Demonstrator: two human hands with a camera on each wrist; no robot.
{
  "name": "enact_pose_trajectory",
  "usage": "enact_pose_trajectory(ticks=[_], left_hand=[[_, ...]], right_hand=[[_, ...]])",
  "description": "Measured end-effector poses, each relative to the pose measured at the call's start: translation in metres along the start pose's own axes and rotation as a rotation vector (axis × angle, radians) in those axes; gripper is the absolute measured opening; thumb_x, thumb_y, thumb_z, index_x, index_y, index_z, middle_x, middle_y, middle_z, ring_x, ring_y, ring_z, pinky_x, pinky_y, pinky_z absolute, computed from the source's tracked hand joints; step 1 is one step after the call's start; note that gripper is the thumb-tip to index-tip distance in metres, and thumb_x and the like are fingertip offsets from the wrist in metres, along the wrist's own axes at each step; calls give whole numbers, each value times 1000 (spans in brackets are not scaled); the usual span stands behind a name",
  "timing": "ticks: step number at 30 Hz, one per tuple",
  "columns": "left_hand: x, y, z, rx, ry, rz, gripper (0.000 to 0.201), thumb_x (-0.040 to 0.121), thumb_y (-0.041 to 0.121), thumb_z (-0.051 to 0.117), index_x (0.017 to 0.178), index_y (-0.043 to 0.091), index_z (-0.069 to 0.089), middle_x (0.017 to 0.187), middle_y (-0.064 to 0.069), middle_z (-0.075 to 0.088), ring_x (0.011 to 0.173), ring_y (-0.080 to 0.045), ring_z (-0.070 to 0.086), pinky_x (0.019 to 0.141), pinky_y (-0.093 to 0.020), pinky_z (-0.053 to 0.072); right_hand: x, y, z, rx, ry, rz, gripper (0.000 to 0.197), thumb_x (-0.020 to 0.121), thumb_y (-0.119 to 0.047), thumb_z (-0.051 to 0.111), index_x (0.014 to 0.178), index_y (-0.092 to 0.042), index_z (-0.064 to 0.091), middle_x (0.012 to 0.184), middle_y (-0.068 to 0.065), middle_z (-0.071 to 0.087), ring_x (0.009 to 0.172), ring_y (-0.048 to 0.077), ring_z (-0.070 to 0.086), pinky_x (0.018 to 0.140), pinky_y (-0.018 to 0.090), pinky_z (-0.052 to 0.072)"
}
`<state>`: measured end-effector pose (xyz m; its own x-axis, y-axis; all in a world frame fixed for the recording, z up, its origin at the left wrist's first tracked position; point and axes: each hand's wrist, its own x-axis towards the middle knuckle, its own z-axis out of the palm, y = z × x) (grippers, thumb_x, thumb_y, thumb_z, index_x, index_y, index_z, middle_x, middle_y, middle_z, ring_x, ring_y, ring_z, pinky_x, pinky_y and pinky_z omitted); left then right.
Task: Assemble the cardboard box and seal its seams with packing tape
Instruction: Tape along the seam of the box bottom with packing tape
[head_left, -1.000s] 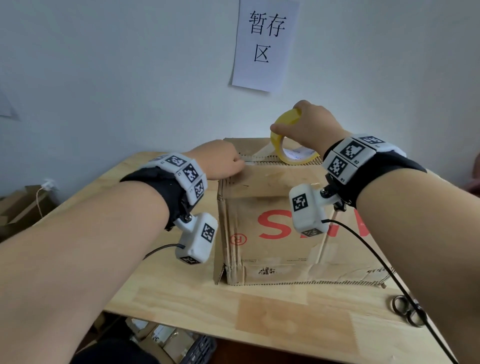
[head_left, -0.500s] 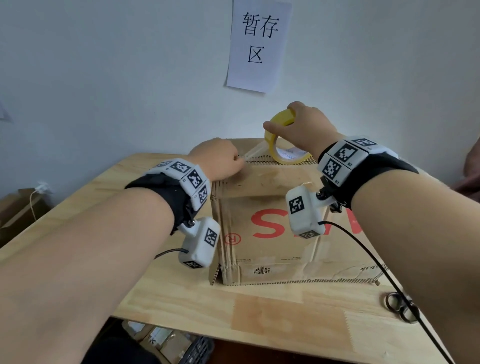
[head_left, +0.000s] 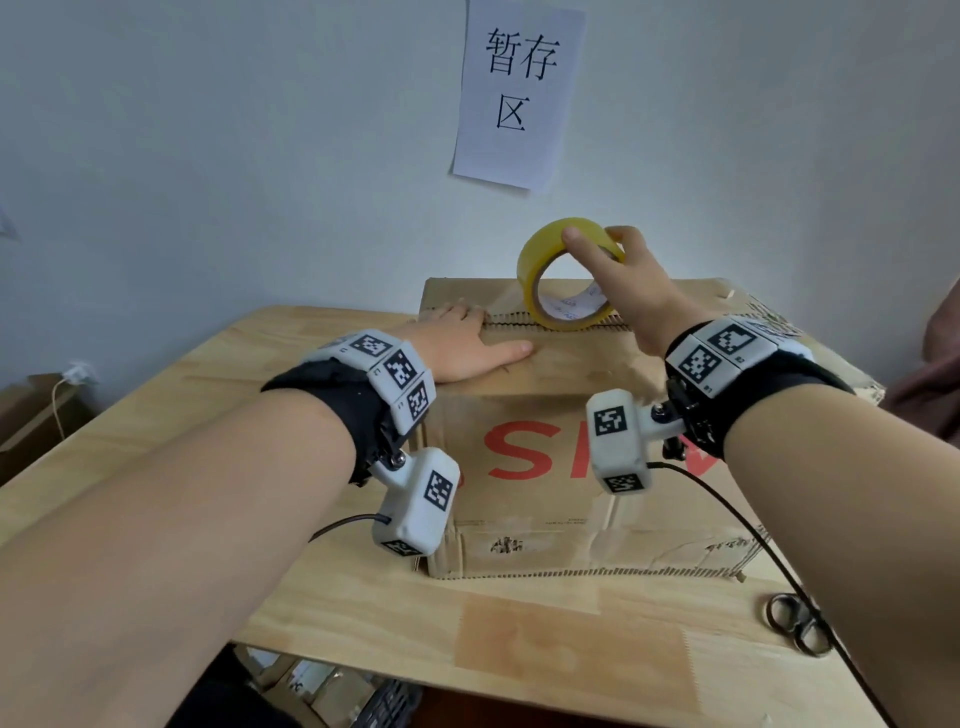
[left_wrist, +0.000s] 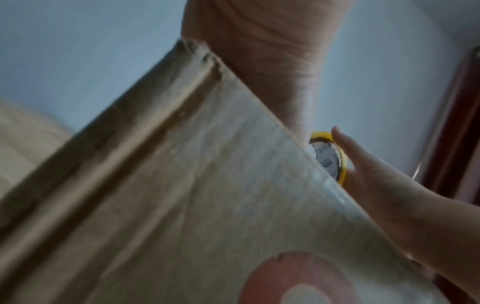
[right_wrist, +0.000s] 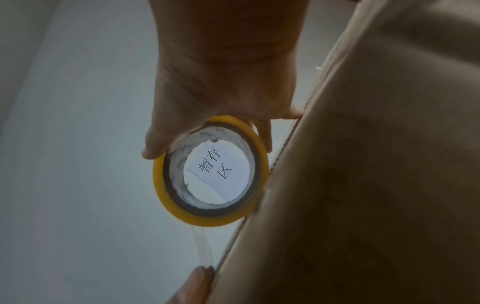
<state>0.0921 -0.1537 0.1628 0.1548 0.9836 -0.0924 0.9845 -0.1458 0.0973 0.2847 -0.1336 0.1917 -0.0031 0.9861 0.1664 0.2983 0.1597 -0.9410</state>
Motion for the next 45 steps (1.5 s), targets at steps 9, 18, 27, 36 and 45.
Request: enact_pose_trajectory(ticks=[9, 18, 27, 36, 45], left_hand=[[-27, -55, -21, 53, -86, -95, 86, 88, 71, 22, 152, 18, 3, 160, -5, -1, 146, -22, 7, 116, -37, 9], [-13, -58, -10, 59, 26, -78, 81, 90, 67, 25, 149, 12, 22, 156, -9, 21, 142, -27, 22, 114, -39, 17], [-24, -58, -15, 21, -30, -38, 78, 94, 62, 23, 152, 13, 3, 160, -6, 0, 147, -17, 3, 118, -34, 5], [-17, -40, -12, 35, -61, 44, 79, 93, 63, 23, 151, 13, 4, 160, -6, 0, 147, -18, 4, 119, -34, 5], [-7, -28, -13, 107, -81, -8, 77, 91, 67, 21, 151, 19, 14, 156, -11, 16, 141, -30, 21, 113, -44, 21]], right_hand=[[-1, -20, 52, 30, -88, 18, 75, 85, -60, 57, 142, -21, 29, 119, 2, 41, 108, 18, 42, 84, 33, 34], [13, -39, 67, -173, 88, -64, 48, 83, -50, 58, 107, -10, 49, 83, -4, 46, 77, 14, 47, 55, 25, 33], [16, -56, 71, -451, 45, -143, 42, 78, -48, 64, 68, -14, 40, 62, -4, 35, 52, 13, 33, 48, 25, 26], [17, -54, 20, -755, 27, -111, 43, 75, -45, 67, 61, -13, 43, 56, -2, 37, 50, 15, 34, 46, 25, 26], [7, -31, 25, -788, 216, -174, 52, 73, -61, 61, 104, -18, 60, 94, 1, 60, 85, 23, 58, 66, 32, 47]])
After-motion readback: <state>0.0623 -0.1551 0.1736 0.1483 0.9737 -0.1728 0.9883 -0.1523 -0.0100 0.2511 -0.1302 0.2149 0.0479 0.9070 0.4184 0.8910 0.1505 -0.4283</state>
